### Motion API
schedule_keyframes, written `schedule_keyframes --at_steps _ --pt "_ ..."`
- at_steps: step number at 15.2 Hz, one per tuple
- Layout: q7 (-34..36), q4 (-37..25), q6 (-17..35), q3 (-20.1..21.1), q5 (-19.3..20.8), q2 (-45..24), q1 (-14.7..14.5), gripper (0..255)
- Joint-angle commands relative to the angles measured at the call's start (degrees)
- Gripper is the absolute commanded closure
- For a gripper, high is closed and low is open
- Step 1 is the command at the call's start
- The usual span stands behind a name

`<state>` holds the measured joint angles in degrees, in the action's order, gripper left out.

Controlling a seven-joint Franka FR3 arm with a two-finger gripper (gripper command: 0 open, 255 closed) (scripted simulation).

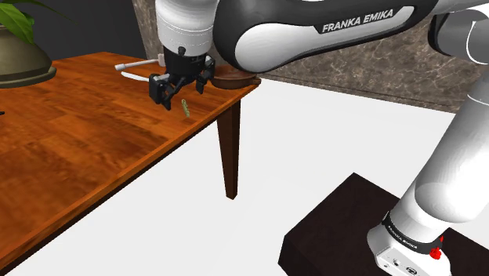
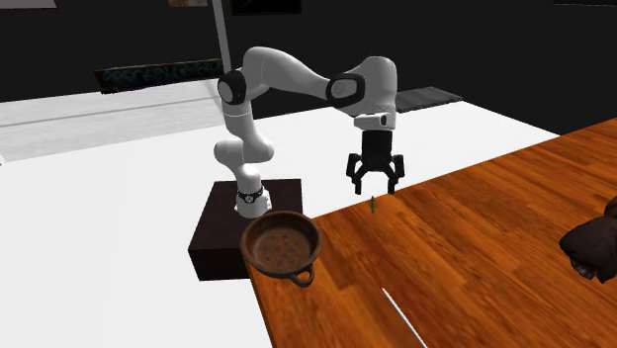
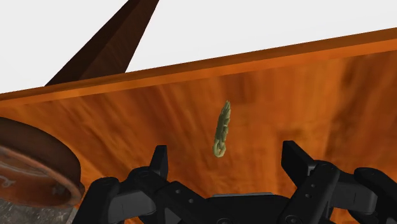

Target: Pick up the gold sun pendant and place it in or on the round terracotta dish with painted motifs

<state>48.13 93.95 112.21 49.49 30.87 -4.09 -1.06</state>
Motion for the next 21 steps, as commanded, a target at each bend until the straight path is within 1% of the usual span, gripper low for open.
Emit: schedule_keyframes --at_steps 1,7,8,17,21 --pt "0.13 0.27 0.46 -0.08 0.28 -0.26 0.05 0" --pt "0.14 0.27 0.45 -0.08 0.28 -0.26 0.04 0" --pt "0.14 0.27 0.45 -0.08 0.28 -0.26 0.04 255" --pt "0.14 0.27 0.46 -0.08 0.28 -0.26 0.05 255" --pt "-0.92 -3.25 -2.55 0.15 0.32 -0.89 -0.41 255"
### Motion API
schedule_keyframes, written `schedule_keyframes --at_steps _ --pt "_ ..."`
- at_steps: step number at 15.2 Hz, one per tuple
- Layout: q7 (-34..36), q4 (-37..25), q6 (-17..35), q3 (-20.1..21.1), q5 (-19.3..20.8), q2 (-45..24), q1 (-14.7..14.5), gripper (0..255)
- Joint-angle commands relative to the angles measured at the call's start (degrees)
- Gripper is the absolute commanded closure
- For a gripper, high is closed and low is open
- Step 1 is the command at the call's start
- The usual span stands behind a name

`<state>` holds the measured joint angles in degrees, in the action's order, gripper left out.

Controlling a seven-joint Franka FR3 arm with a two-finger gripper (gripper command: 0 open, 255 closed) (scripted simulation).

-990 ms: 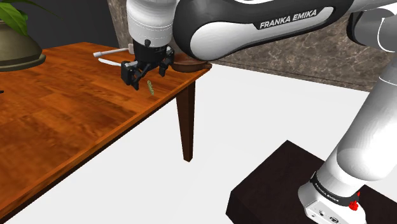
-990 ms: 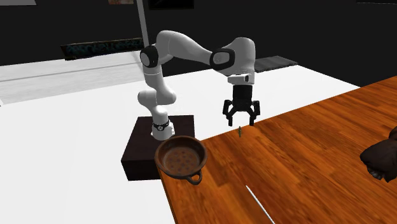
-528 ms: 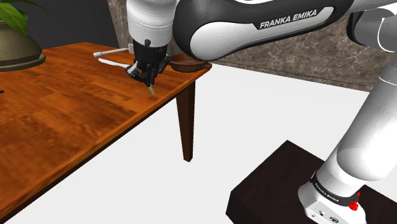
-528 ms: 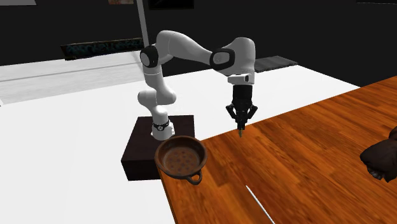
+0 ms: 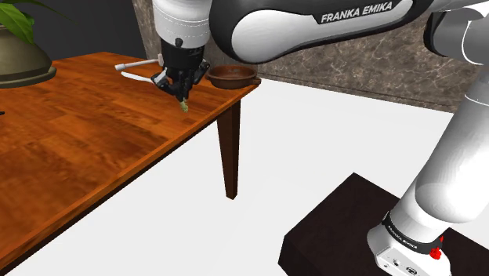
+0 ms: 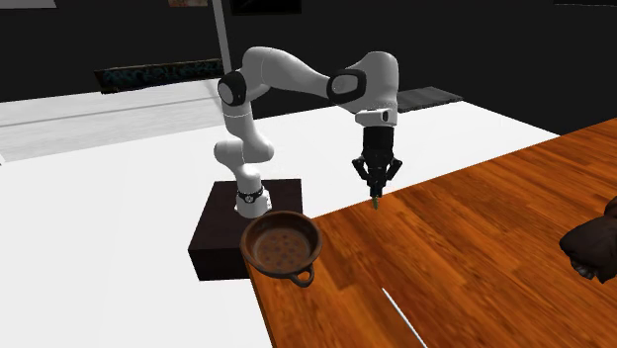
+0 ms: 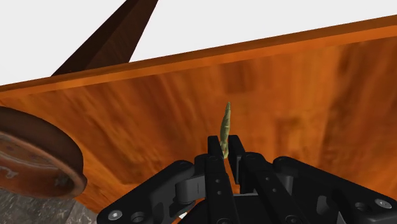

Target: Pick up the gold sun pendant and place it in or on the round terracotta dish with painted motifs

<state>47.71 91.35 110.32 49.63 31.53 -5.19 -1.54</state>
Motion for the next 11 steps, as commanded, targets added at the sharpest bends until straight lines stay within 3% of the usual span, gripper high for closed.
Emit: schedule_keyframes --at_steps 1,11 --pt "-0.74 -1.58 -1.44 0.07 -0.26 0.00 -0.08 255" --pt "-2.73 -12.34 -10.08 0.77 1.98 -3.42 -2.66 255"
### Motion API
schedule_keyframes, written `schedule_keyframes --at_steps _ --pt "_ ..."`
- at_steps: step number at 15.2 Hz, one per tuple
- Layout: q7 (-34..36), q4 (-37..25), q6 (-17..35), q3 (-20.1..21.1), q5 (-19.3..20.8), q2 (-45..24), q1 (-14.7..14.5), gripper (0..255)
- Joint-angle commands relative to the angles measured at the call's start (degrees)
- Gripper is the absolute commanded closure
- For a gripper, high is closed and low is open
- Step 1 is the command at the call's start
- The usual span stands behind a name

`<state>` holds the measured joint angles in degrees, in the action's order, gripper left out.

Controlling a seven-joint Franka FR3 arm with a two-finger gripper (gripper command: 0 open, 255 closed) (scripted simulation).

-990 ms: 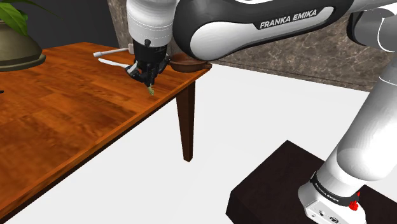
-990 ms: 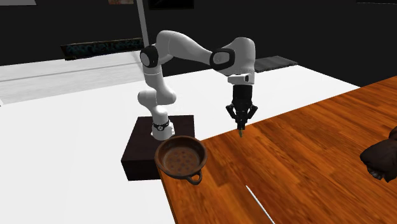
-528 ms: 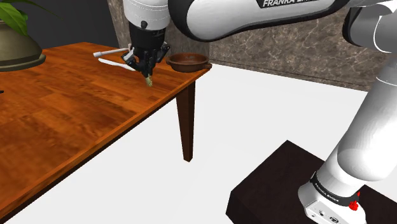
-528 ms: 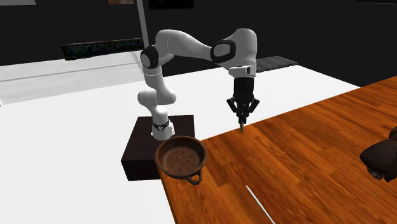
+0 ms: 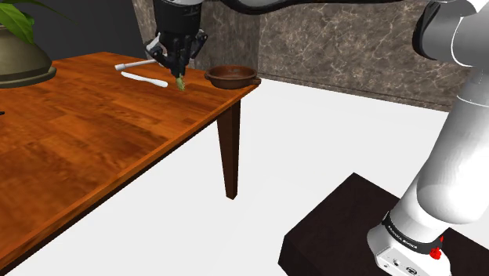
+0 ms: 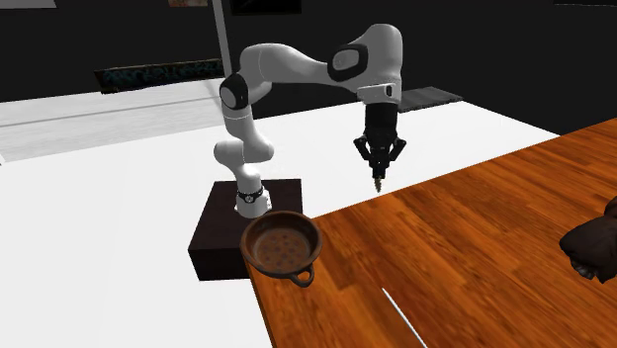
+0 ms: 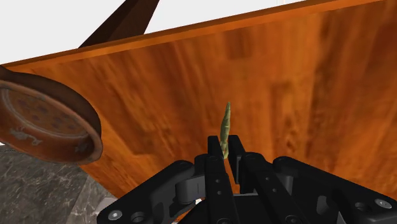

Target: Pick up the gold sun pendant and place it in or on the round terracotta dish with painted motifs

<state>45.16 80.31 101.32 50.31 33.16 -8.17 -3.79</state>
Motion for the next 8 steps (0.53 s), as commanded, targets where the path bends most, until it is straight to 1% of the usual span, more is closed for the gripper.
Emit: schedule_keyframes --at_steps 1,8 --pt "-0.34 -2.55 -2.04 0.16 0.74 -0.93 -0.82 255" --pt "-1.56 -12.08 -9.04 0.36 4.32 -4.95 -4.73 255"
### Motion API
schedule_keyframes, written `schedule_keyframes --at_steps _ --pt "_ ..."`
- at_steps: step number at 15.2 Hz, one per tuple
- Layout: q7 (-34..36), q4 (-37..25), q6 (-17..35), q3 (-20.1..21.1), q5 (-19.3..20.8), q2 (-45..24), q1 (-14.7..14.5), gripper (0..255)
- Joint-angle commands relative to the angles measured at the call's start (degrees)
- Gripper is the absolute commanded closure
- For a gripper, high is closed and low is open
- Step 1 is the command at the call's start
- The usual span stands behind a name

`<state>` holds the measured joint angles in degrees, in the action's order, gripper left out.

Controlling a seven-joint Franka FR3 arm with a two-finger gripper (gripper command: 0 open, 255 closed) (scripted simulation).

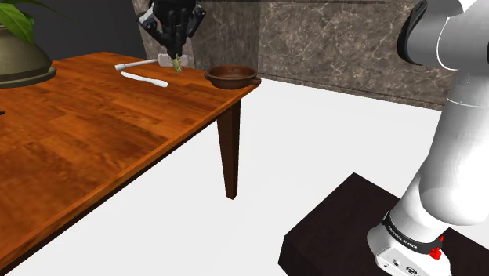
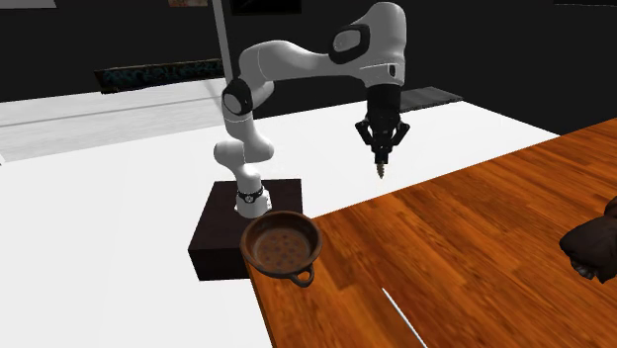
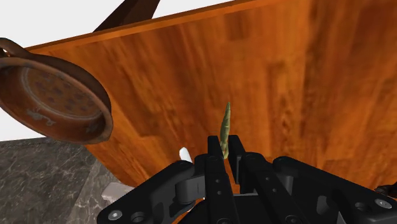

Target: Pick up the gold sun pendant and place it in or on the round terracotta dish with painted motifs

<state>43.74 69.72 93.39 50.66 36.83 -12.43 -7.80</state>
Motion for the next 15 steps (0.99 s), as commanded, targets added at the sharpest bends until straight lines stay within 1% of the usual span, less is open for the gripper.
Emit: schedule_keyframes --at_steps 1,4,8,11,15 --pt "-1.56 -0.22 0.09 -0.28 -0.92 0.62 1.31 255" --pt "-6.04 2.88 3.29 -1.34 -5.26 3.99 6.80 255" --pt "-12.18 5.48 6.66 -3.49 -10.16 7.15 12.49 255" --pt "-16.67 6.38 8.53 -5.47 -13.03 8.46 15.64 255" --pt "-22.29 6.24 10.20 -7.90 -15.77 8.81 19.12 255"
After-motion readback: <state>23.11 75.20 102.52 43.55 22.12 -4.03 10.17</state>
